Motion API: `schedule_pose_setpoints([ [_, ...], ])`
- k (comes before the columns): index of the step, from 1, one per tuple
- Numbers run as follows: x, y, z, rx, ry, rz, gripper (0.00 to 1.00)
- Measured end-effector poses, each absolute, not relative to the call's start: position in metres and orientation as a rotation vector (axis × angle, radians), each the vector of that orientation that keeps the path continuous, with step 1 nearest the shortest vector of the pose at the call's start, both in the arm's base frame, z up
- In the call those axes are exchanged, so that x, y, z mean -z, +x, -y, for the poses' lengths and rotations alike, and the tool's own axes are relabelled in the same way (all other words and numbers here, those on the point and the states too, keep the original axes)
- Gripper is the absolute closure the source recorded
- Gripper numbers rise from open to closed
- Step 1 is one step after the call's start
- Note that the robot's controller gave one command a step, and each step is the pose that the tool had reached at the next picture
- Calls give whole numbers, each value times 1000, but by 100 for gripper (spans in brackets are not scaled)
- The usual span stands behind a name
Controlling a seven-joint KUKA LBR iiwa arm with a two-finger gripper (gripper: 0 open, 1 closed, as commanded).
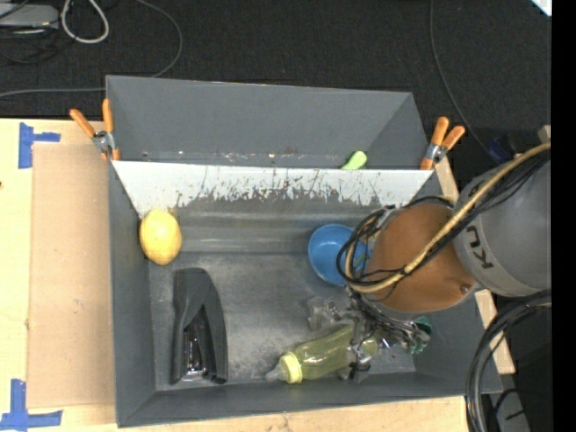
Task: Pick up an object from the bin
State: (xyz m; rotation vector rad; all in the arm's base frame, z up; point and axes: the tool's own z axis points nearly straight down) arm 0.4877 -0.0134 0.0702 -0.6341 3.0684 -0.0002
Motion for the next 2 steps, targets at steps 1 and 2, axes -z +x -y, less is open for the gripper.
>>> schedule_pose_setpoints([
  [1, -69, 485, 4, 0, -275, -3136, 100],
  [2, -70, 488, 4, 1, -275, -3127, 0],
])
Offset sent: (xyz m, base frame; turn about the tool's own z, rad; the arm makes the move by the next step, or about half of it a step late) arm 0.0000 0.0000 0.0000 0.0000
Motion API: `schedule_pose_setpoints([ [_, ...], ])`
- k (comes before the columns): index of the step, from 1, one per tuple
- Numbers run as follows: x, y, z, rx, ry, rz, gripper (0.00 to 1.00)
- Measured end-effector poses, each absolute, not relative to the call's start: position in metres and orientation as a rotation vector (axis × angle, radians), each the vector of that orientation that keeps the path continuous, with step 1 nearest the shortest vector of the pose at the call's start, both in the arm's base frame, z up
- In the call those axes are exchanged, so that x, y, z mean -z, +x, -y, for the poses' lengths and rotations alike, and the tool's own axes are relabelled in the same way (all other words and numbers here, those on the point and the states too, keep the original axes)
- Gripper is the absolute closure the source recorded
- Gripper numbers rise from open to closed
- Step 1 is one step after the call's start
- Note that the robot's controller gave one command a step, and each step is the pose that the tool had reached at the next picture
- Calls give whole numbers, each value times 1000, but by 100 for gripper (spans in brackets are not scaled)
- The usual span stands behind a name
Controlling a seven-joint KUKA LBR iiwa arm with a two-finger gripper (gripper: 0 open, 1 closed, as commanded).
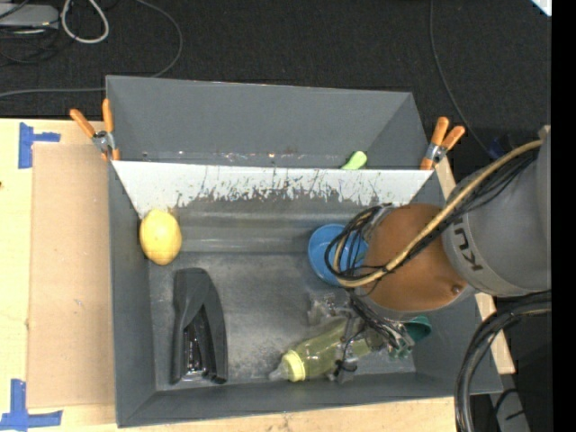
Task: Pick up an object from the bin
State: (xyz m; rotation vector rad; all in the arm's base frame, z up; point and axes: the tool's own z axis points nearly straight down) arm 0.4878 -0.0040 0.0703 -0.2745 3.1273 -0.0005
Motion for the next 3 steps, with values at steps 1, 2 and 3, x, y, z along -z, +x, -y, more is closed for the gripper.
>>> schedule_pose_setpoints([
  [1, -70, 486, 4, 0, -277, -3134, 100],
  [2, -70, 486, 4, 0, -277, -3134, 100],
  [3, -76, 477, 5, -1, -275, -3138, 100],
])
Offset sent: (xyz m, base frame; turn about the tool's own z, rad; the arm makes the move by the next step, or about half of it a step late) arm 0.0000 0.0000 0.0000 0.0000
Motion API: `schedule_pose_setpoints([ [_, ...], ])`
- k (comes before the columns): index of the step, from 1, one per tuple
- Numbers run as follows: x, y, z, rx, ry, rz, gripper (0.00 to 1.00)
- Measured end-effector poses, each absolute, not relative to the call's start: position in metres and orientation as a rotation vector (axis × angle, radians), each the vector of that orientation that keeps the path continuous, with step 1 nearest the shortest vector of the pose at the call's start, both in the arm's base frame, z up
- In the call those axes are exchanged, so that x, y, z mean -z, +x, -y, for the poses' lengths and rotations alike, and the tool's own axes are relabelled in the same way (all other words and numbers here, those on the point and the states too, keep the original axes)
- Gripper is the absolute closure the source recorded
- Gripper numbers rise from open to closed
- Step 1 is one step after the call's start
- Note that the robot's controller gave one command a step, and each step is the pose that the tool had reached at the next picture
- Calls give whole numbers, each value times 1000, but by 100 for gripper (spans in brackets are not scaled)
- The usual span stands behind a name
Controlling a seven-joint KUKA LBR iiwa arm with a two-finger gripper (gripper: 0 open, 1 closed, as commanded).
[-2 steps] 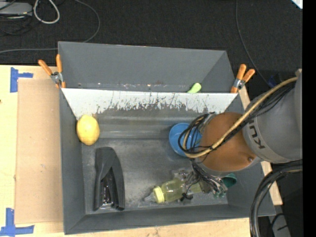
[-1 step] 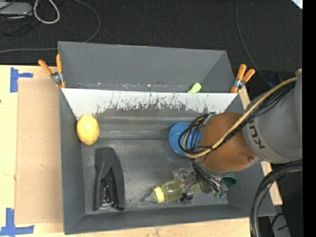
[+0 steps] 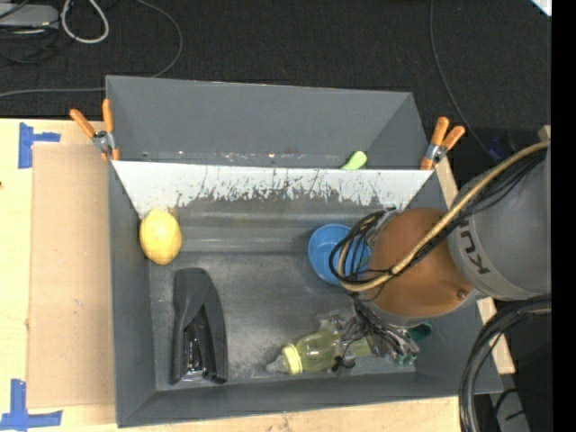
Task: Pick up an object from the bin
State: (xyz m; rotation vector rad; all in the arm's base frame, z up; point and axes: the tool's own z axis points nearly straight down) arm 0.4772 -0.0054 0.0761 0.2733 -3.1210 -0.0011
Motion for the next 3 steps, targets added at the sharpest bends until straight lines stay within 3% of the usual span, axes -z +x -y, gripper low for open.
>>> schedule_pose_setpoints([
  [1, -167, 490, -9, 1, 247, 3126, 100],
  [2, -79, 468, 5, 5, 295, 3099, 100],
  [3, -210, 489, -2, 2, 278, 3121, 100],
])
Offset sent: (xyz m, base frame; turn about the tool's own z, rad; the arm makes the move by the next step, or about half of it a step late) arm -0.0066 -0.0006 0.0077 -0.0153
